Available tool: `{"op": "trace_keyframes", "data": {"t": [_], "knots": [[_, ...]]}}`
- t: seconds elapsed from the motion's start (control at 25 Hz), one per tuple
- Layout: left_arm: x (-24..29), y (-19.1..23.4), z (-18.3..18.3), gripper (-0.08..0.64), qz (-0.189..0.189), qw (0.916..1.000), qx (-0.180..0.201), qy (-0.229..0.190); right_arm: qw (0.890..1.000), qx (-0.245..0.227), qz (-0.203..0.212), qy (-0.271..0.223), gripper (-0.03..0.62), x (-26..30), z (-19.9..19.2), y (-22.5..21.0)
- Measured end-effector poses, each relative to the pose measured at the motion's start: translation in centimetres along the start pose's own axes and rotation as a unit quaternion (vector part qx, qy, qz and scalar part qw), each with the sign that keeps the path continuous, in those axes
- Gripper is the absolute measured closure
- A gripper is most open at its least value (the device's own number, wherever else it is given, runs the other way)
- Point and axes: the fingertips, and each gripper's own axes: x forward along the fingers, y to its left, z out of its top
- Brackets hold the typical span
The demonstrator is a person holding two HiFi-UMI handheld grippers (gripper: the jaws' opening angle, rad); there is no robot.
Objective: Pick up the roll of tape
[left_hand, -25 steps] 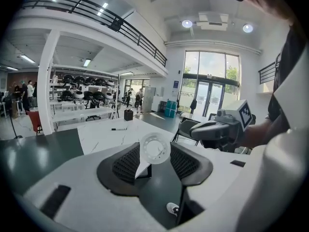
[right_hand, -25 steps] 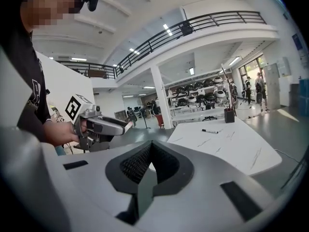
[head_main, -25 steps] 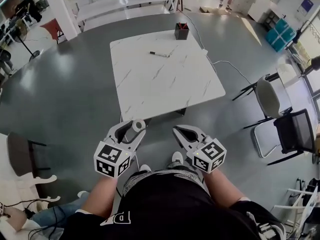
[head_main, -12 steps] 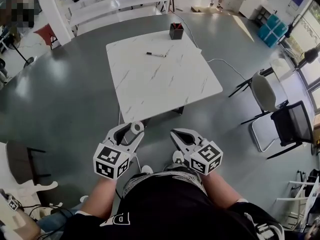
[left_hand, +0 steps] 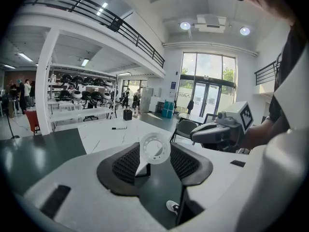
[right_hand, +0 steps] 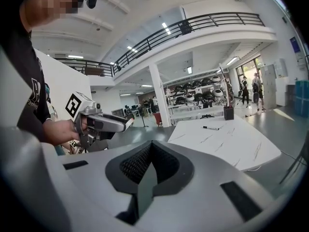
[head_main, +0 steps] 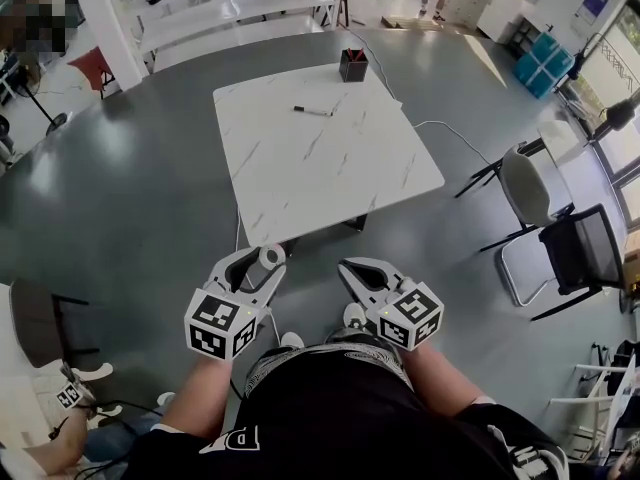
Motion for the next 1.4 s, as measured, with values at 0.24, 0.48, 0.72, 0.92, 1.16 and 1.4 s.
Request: {"op": "trace_keyframes", "data": {"t": [0.24,0.48,0.72,0.92,1.16,1.4], "knots": [[0.01,0.11,-0.24,0.351,0.002,1.0,-0.001,-0.002,1.0,-0.003,0.002,0.001,0.589,0.1,-0.15,-0.03],[0.09,0.52,-0.12,0.351,0.007,1.0,-0.002,-0.003,1.0,-0.005,0.002,0.005,0.589,0.08,-0.24,-0.26],[0.06,0.42,-0.15,0.351,0.005,1.0,-0.003,-0.002,1.0,-0.007,0.003,0.008,0.589,0.06,-0.19,-0.13],[-0.05,0.26,-0.31,0.351,0.004,1.0,0.0,-0.001,1.0,-0.009,0.005,0.008,0.589,0.01,-0.22,0.1],[-0.31,0.52,-0.06,0.351,0.005,1.0,0.004,-0.001,1.0,-0.011,0.007,0.007,0.589,0.16,0.13,0.43],[-0.22,0.61,-0.01,0.351,0.006,1.0,0.003,0.0,1.0,-0.012,0.009,0.004,0.589,0.17,0.33,0.35]]}}
